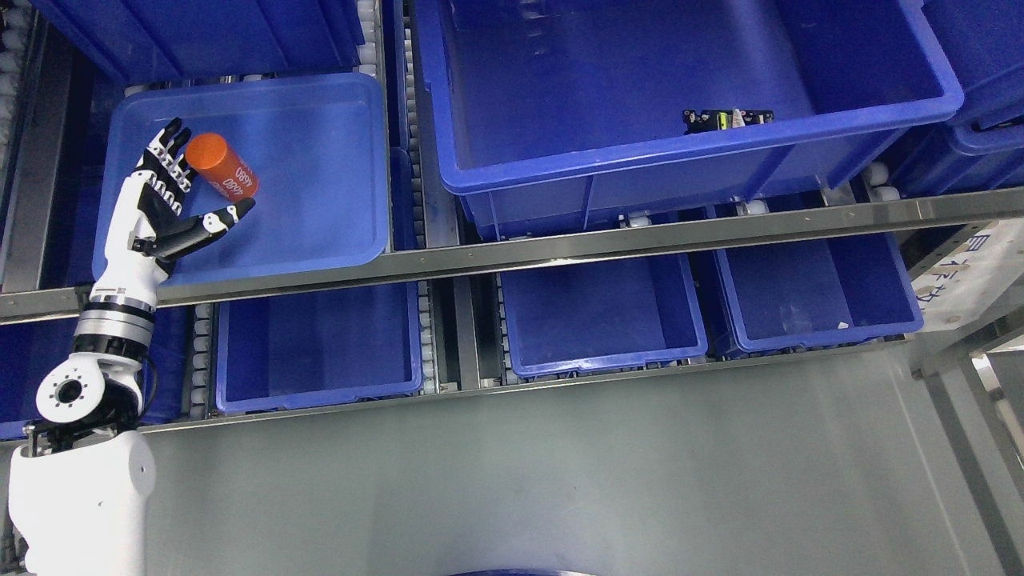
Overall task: Grab orange capacitor from left shelf to right desk
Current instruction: 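Close the left hand around the orange capacitor in the blue bin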
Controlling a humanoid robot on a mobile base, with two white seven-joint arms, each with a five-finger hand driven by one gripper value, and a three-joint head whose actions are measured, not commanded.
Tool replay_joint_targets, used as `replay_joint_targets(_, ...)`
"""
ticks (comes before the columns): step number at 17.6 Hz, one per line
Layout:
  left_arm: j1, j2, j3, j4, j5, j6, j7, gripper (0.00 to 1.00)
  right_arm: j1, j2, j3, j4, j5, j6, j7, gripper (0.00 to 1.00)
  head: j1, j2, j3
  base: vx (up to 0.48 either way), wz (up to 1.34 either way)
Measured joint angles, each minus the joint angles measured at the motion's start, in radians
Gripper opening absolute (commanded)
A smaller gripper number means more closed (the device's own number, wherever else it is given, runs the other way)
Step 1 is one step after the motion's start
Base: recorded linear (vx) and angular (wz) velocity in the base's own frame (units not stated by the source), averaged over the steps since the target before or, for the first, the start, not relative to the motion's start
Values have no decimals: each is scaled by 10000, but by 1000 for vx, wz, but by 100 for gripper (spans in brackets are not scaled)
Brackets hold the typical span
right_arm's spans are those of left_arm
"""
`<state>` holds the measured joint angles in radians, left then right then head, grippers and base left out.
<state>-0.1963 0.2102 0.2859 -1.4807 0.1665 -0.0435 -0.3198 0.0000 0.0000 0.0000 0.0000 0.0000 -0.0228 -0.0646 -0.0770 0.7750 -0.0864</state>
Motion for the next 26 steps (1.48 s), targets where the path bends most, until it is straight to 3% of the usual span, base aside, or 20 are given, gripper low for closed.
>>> replay_joint_targets(12,-1403,357,-343,1559,-659,-173,-176,97,0,0,0,0,0,0,0,100,0,0,0,0,0)
replay_joint_targets(24,-2280,426,-936,2892,-777,-178,-196,84,0,0,0,0,0,0,0,100,0,0,0,0,0)
replay_joint_targets(26,-2319,421,-984,3027,-794,-177,-176,76,-1,0,0,0,0,1,0,100,0,0,0,0,0)
